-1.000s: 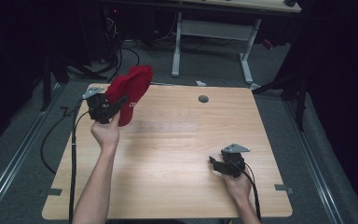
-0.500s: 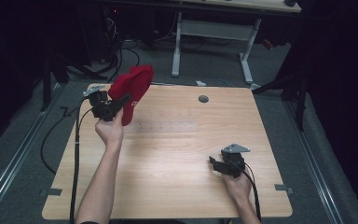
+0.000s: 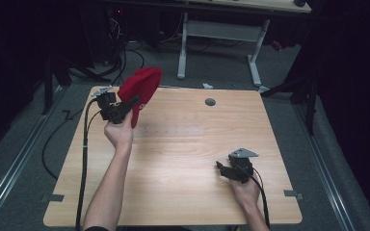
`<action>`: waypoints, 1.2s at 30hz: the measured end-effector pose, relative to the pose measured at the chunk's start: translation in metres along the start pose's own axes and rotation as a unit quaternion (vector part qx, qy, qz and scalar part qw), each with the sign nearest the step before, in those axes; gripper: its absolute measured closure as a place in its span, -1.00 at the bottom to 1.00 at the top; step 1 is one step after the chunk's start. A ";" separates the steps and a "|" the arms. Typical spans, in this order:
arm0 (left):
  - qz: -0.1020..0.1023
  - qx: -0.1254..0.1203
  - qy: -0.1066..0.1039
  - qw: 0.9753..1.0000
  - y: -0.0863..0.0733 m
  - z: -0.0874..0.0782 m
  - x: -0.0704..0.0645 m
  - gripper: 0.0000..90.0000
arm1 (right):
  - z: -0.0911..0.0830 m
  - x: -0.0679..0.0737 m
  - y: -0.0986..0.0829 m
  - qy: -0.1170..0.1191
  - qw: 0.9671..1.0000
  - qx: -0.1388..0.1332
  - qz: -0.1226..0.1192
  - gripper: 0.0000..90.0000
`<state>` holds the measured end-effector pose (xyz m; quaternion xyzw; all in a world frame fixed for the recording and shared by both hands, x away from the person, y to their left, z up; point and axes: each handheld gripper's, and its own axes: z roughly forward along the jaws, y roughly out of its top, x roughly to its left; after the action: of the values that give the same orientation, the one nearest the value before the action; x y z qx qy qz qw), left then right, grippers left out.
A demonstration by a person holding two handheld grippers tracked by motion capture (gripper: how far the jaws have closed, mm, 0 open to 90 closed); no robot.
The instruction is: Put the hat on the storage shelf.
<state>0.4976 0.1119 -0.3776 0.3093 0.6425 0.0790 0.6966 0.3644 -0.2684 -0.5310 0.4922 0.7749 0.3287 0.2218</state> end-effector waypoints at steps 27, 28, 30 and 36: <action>0.094 -0.001 0.043 0.995 -0.005 -0.027 0.049 0.87 | 0.000 0.000 0.000 0.001 1.000 0.001 -0.001 -0.15; 0.095 -0.003 0.043 0.995 -0.005 -0.028 0.051 0.86 | 0.000 0.000 0.000 0.001 1.000 0.001 0.000 -0.15; 0.098 -0.007 0.044 0.994 -0.004 -0.031 0.055 0.84 | 0.000 0.000 0.000 0.001 1.000 0.001 0.000 -0.15; 0.117 -0.006 0.040 0.992 -0.005 -0.034 0.057 0.63 | 0.000 0.000 0.000 0.001 1.000 0.001 0.000 -0.15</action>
<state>0.4733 0.1486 -0.4280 0.3750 0.6288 0.1766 0.6579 0.3643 -0.2680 -0.5311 0.4918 0.7755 0.3289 0.2205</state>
